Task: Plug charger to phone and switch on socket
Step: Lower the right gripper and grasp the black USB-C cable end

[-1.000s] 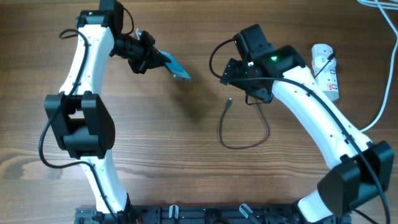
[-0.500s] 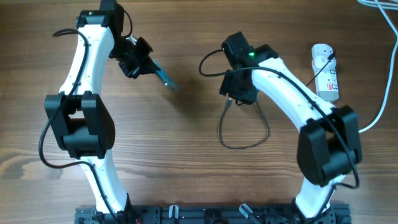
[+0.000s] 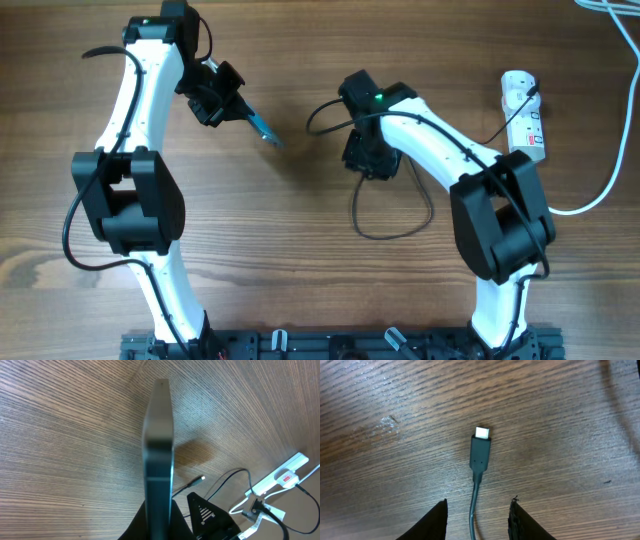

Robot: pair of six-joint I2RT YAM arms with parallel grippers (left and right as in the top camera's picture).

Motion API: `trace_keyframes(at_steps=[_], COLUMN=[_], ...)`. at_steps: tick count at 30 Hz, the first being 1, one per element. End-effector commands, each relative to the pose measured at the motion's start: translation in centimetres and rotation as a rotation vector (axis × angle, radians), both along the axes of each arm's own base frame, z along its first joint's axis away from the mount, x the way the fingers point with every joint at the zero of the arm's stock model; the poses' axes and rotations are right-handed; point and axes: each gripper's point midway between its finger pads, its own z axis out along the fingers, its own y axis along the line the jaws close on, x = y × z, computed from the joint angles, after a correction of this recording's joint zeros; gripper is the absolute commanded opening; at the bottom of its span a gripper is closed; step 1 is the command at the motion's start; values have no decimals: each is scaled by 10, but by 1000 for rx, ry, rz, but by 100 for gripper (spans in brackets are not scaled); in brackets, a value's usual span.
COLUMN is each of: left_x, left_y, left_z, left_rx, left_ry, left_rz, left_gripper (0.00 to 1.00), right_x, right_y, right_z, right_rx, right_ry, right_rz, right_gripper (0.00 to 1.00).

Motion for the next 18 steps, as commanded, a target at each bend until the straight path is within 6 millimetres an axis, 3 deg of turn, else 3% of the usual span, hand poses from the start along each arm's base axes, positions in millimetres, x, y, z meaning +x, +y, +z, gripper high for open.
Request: trace_keyframes(at_steps=[1, 18], left_x=[-2, -1], left_y=[0, 0], left_z=[14, 14], left_rx=[-2, -2], left_ry=[-37, -38], left_rz=[-17, -17], left_gripper=[4, 4], right_x=[5, -4], right_y=[-10, -11], right_z=[-9, -36], right_rx=[-77, -54], right_ry=[-24, -23], right_rz=[-43, -41], right_gripper=[40, 37])
